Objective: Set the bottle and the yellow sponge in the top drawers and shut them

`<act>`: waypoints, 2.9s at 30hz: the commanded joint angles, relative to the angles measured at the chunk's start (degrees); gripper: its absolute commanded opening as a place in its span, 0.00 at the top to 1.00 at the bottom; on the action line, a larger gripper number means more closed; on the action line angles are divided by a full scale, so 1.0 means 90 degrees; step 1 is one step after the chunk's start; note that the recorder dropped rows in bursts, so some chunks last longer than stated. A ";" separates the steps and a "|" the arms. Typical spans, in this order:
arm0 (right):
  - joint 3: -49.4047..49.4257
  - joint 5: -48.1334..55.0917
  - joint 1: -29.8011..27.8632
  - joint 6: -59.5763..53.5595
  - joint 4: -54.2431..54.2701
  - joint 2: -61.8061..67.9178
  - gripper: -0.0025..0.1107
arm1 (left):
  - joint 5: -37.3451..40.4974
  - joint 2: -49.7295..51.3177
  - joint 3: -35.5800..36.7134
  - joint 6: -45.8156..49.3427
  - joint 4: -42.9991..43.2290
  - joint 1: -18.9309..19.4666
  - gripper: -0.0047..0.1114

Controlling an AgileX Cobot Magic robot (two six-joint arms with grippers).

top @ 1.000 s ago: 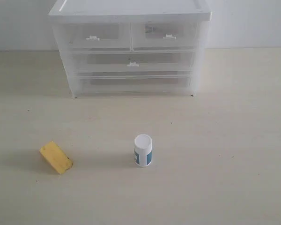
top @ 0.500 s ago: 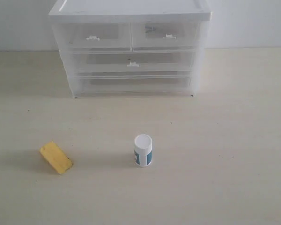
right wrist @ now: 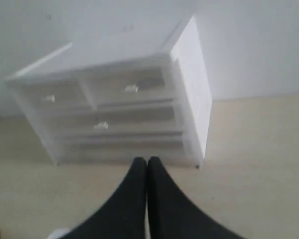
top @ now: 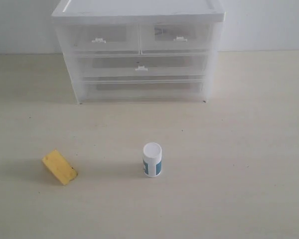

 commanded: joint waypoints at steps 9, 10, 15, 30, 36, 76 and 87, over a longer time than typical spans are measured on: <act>-0.0204 -0.1133 0.1008 -0.0681 -0.0162 0.2975 0.98 | -0.0402 0.3507 -0.1114 -0.0913 0.0550 -0.0411 0.93; -0.0204 -0.1133 0.1008 -0.0755 -0.0162 0.3006 0.98 | -0.0629 0.3947 -0.1177 -0.1088 0.0823 -0.0570 0.93; -0.0204 -0.1116 0.1008 -0.0774 -0.0162 0.3023 0.98 | -0.3122 0.6679 -0.1696 -0.3648 0.3743 -0.1487 0.93; -0.0204 -0.1090 0.1008 -0.0796 -0.0162 0.3023 0.98 | -0.6491 1.1969 -0.4940 -0.8665 0.6371 -0.1622 0.58; -0.0204 -0.1089 0.1008 -0.0780 -0.0162 0.3023 0.98 | -0.7359 1.2803 -0.5691 -0.9256 0.6203 -0.1622 0.58; -0.0204 -0.1117 0.1008 -0.0802 -0.0162 0.3023 0.98 | -0.7359 1.1442 -0.2527 -0.7090 0.5903 -0.2075 0.93; -0.0204 -0.1117 0.1008 -0.0802 -0.0162 0.3023 0.98 | -0.7359 1.1439 -0.2333 -0.6455 0.6068 -0.2075 0.70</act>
